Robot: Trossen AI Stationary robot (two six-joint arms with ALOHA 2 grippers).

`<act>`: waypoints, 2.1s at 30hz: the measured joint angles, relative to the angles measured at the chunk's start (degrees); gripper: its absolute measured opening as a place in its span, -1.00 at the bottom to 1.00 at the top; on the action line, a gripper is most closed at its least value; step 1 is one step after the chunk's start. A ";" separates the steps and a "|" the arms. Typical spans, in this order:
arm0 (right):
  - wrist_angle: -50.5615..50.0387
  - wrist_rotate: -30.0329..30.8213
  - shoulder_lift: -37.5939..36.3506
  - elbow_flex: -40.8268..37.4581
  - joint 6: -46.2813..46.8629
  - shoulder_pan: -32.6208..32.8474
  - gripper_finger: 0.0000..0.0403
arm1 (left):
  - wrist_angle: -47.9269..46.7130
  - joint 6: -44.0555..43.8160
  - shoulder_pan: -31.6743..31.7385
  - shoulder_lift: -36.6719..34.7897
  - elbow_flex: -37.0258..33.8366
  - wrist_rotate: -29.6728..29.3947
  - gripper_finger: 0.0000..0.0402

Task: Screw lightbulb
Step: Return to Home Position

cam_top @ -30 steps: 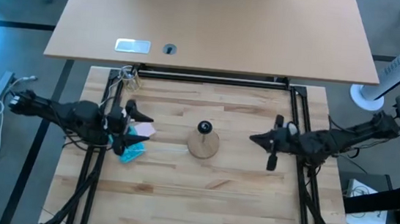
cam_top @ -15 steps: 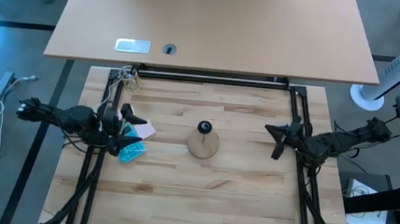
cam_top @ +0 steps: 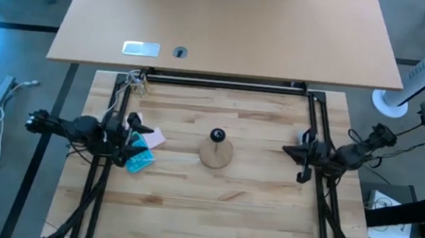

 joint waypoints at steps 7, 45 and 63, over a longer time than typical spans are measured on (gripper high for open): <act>-2.92 0.09 0.07 -2.43 5.49 3.32 -0.99 | -1.36 1.56 0.02 0.00 0.00 -0.01 0.57; -5.51 -46.39 0.74 -2.28 -0.70 -35.55 -0.98 | 11.67 4.20 -0.42 19.16 -3.22 -12.22 0.57; -5.83 -46.38 10.41 -2.28 -9.44 -35.15 -0.98 | 11.67 4.15 -0.42 28.74 -3.17 -11.51 0.57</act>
